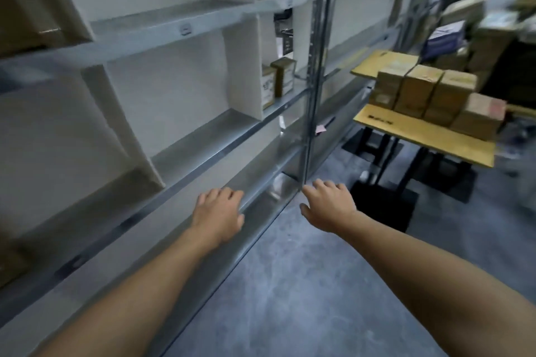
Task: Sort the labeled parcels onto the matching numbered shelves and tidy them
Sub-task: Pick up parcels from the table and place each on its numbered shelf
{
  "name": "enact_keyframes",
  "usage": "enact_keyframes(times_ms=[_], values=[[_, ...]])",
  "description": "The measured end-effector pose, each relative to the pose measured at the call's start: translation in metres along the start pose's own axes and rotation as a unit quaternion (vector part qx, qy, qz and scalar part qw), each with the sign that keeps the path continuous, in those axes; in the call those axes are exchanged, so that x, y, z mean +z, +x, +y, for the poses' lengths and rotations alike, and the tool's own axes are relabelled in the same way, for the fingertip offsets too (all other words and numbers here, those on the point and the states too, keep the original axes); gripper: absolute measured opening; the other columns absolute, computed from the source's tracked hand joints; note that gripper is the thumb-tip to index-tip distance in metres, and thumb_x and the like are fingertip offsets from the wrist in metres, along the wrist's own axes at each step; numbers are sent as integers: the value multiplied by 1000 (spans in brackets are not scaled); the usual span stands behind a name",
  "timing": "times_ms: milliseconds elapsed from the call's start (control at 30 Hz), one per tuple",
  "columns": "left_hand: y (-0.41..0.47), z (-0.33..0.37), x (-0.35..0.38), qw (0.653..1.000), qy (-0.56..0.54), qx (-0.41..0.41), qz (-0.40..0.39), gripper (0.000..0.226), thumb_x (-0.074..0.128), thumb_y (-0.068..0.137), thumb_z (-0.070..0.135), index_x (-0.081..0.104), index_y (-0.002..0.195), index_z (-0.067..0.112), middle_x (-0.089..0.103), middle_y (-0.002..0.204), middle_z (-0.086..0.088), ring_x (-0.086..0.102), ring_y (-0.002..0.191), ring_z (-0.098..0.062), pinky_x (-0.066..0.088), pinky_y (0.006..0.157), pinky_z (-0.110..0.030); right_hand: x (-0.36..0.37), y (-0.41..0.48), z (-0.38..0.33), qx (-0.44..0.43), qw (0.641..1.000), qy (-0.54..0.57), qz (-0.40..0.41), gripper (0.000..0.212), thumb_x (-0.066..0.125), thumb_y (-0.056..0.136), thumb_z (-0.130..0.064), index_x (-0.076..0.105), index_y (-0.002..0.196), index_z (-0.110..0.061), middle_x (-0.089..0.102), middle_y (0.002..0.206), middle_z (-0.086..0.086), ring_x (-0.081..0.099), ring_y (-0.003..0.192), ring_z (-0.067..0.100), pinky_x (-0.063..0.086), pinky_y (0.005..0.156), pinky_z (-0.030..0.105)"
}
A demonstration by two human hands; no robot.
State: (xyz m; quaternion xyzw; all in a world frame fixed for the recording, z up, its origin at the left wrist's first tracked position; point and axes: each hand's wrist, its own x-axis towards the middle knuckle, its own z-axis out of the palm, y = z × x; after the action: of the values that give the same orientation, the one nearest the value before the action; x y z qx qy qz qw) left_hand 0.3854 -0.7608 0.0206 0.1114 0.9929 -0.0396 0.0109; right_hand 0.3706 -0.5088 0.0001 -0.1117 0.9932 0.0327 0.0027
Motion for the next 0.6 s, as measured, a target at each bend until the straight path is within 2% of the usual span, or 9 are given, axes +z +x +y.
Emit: enact_keyframes(times_ms=[300, 600], values=[[137, 179, -17, 992, -13, 121, 41, 49, 49, 90, 46, 43, 136, 29, 52, 133, 1, 46, 124, -25, 32, 103, -39, -3, -15, 199, 120, 993, 6, -11, 40, 40, 100, -49, 50, 126, -21, 54, 125, 8, 53, 116, 33, 43, 93, 45], [232, 281, -30, 974, -42, 216, 60, 51, 45, 94, 43, 38, 142, 26, 48, 138, 3, 42, 127, -23, 31, 106, -38, 8, -13, 308, 211, 977, 15, -20, 43, 42, 99, -49, 50, 131, -21, 53, 131, 8, 51, 122, 33, 40, 98, 46]])
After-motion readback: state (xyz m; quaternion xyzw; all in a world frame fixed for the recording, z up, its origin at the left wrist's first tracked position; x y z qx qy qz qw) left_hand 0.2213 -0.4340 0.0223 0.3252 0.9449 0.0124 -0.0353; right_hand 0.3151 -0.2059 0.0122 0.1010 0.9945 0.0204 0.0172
